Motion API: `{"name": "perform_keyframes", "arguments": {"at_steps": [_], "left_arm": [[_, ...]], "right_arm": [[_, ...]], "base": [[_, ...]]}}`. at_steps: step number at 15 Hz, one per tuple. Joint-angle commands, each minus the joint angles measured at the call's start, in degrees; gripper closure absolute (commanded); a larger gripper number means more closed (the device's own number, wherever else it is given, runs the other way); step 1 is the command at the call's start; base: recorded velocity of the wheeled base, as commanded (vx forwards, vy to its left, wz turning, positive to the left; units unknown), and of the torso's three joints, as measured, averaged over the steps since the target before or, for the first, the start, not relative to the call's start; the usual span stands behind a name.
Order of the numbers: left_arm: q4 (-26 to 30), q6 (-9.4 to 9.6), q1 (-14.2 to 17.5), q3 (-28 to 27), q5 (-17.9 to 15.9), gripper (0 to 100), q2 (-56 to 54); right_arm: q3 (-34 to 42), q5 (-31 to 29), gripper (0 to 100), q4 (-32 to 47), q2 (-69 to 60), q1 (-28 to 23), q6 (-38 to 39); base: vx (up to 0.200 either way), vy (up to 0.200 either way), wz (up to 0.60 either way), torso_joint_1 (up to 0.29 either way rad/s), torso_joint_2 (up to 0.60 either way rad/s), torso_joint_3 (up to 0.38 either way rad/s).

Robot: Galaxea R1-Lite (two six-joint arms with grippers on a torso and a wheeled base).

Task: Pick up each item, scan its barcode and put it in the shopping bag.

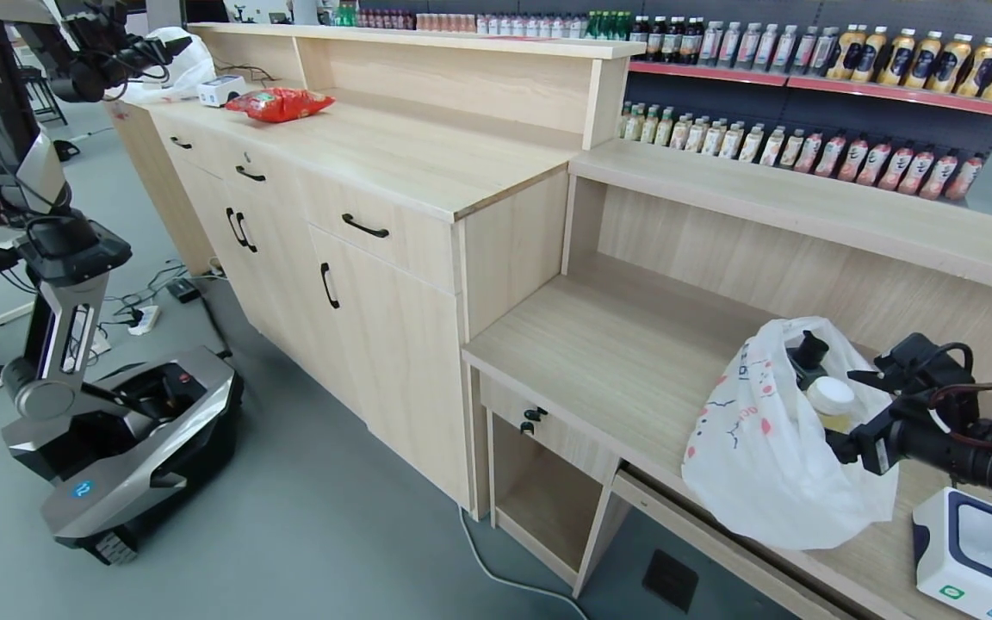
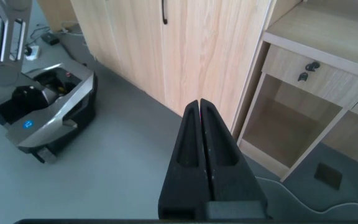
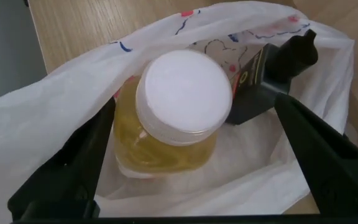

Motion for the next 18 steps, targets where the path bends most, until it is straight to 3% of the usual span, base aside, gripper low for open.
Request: {"name": "perform_keyframes", "arguments": {"at_steps": [1,8,18], "left_arm": [[0.00,0.06,0.00,0.00,0.04,100,-0.02],[0.00,0.06,0.00,0.00,0.04,100,-0.02],[0.00,-0.03,0.00,0.00,0.04,100,-0.02]], "right_arm": [[0.09,0.01,0,0.43,-3.15,-1.01,0.04],[0.70,0.10,0,5.09,-7.72,-3.30,0.12],[1.67,0.45,0,3.86,-17.12,-6.90,0.74]], "base": [[0.000,0.000,0.00,0.000,0.00,0.000],[0.000,0.000,0.00,0.000,0.00,0.000],[0.000,0.000,0.00,0.000,0.00,0.000]]}}
